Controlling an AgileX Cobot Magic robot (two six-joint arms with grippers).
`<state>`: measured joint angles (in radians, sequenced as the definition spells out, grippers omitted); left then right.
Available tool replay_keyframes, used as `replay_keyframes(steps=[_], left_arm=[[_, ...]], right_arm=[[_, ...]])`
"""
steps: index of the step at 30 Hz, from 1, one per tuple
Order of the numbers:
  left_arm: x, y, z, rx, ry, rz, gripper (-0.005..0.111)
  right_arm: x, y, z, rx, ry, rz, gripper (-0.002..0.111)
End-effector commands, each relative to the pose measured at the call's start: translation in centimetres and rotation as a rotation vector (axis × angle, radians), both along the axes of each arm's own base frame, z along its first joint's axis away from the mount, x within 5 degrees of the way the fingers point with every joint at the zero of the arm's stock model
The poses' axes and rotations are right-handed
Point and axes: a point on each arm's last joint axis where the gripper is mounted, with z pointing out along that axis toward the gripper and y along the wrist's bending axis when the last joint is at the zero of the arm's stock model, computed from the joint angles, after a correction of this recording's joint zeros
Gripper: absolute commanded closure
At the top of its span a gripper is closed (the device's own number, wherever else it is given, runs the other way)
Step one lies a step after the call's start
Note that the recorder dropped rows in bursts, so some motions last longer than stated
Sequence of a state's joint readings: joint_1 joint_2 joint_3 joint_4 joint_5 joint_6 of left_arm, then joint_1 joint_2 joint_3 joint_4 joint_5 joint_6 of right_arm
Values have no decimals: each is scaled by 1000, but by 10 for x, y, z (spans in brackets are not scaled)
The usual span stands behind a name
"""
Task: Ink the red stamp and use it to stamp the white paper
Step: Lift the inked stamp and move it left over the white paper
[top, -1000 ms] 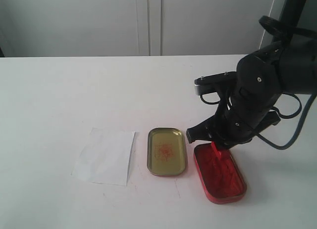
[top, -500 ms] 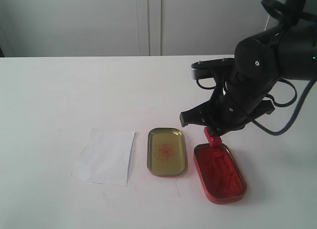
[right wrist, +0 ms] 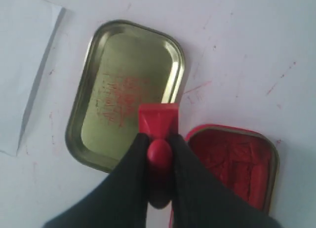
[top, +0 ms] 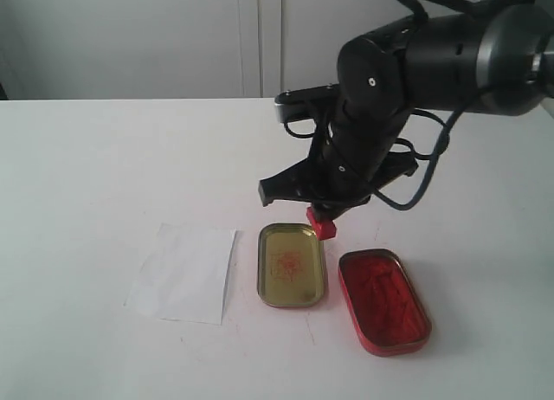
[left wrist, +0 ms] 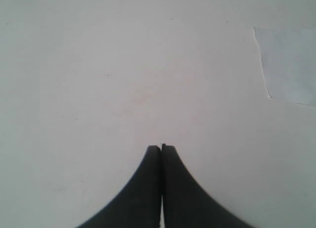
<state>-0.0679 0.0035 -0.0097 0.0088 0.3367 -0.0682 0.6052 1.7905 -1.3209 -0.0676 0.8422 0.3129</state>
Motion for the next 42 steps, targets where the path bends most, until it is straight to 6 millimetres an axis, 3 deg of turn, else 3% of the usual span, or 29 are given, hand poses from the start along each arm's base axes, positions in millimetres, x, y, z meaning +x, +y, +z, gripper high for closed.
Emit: replay_keyframes(steps=[1, 9, 22, 30, 42], left_arm=[[-1, 0, -4, 0, 21, 1, 107], [-1, 0, -4, 0, 21, 1, 107], [-1, 0, -4, 0, 21, 1, 107], [-1, 0, -4, 0, 21, 1, 107], [-1, 0, -4, 0, 21, 1, 107]], right_arm=[[3, 22, 2, 2, 5, 36, 108], [8, 77, -6, -2, 20, 123, 108], [10, 126, -25, -3, 60, 213, 108], [12, 147, -33, 4, 70, 246, 108], [14, 163, -43, 3, 70, 263, 108]])
